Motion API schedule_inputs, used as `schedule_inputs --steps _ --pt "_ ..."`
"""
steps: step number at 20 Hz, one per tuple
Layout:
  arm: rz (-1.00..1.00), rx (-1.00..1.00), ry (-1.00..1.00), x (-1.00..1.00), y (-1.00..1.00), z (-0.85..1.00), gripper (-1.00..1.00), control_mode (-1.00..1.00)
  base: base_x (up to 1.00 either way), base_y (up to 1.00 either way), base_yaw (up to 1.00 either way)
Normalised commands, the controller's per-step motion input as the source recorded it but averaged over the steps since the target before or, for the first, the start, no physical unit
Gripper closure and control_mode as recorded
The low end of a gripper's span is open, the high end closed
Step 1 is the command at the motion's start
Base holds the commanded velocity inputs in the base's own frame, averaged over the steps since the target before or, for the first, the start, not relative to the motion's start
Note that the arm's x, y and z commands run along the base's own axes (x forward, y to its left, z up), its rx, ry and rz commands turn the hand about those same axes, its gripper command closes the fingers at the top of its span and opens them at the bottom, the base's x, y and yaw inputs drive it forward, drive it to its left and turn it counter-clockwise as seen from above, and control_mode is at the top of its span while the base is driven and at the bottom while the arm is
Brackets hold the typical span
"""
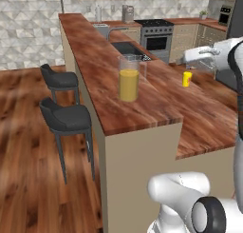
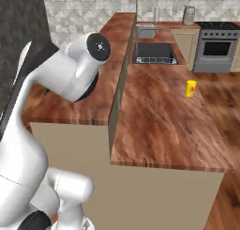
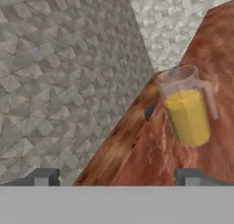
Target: Place the pitcher and cup on the dining counter for serving.
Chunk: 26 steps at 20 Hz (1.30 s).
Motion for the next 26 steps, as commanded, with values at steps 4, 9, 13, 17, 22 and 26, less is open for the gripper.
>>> schedule_inputs --steps 4,9,13,17,22,26 --pt "-0.33 -0.40 0.85 -0.07 0.06 -0.37 -1.00 -1.00 0.00 0.00 0.00" --pt "-0.04 -0.02 0.02 0.01 0.00 -0.07 -1.00 -1.00 0.00 0.00 0.00" --pt "0.00 -0.29 0.00 -0.51 0.02 -0.68 -1.00 -1.00 0.00 0.00 0.00" --pt "0.00 -0.03 0.00 -0.04 0.00 -0.03 -1.00 -1.00 0.00 0.00 0.00" --pt "0.00 -0.01 0.00 -0.08 0.00 -0.02 -1.00 -1.00 0.00 0.00 0.00" --pt "0.00 -0.03 0.00 -0.38 0.00 -0.09 -1.00 1.00 -0.50 0.00 0.00"
